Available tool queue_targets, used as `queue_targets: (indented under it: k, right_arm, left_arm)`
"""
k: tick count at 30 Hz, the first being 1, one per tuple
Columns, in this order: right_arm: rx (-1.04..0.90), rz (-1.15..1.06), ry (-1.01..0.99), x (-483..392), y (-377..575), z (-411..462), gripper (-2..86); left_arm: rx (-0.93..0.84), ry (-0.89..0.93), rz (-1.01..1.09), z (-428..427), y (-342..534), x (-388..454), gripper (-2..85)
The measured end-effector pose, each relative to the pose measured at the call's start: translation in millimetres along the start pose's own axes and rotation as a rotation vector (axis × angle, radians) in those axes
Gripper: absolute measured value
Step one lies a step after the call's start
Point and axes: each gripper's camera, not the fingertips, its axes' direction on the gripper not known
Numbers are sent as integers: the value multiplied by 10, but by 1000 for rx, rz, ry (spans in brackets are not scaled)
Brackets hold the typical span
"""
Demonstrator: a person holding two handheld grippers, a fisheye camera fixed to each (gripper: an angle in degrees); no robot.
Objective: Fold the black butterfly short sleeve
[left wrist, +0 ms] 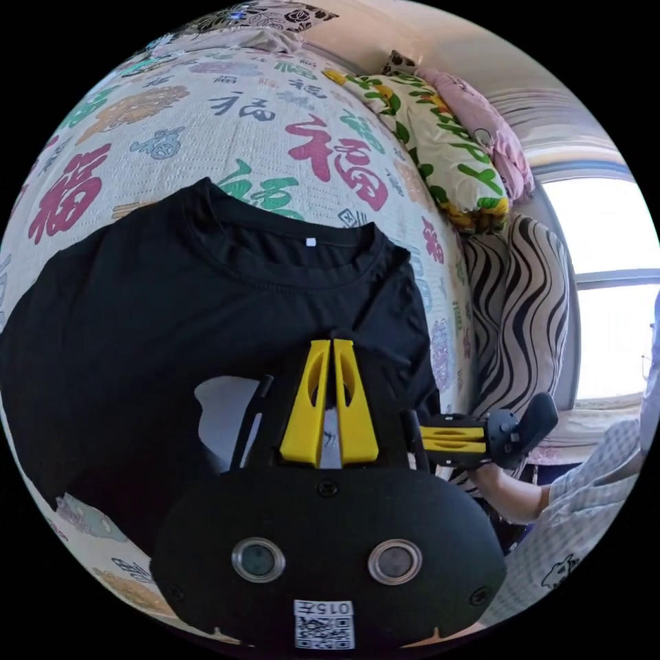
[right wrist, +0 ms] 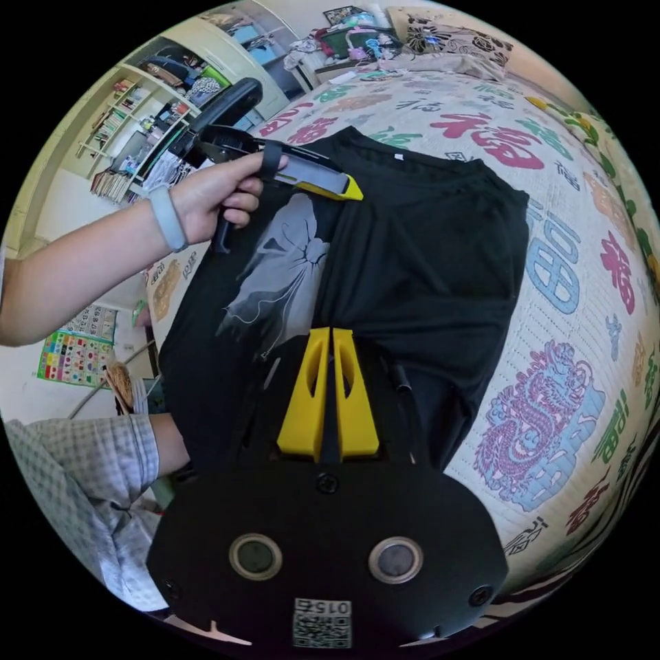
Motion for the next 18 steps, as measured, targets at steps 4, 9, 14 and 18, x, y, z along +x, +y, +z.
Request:
queue_targets:
  k: [4,9,14,18]
  right_arm:
    - [-60,-11,-16,93,15,107,10]
    - [-19,93,-85,377,150,1,39]
    - [125,304,47,871,173,-186,66]
    - [66,371,3,1231,-59,93,68]
  left_arm:
    - [-120,-35,-15,-80,232,-10,10]
    - [-172,-95,-48,-425,477,10,58]
    - [-35,-80,87,-586,218,342,93]
    - [-61,-17,150,-178,-162,604,88]
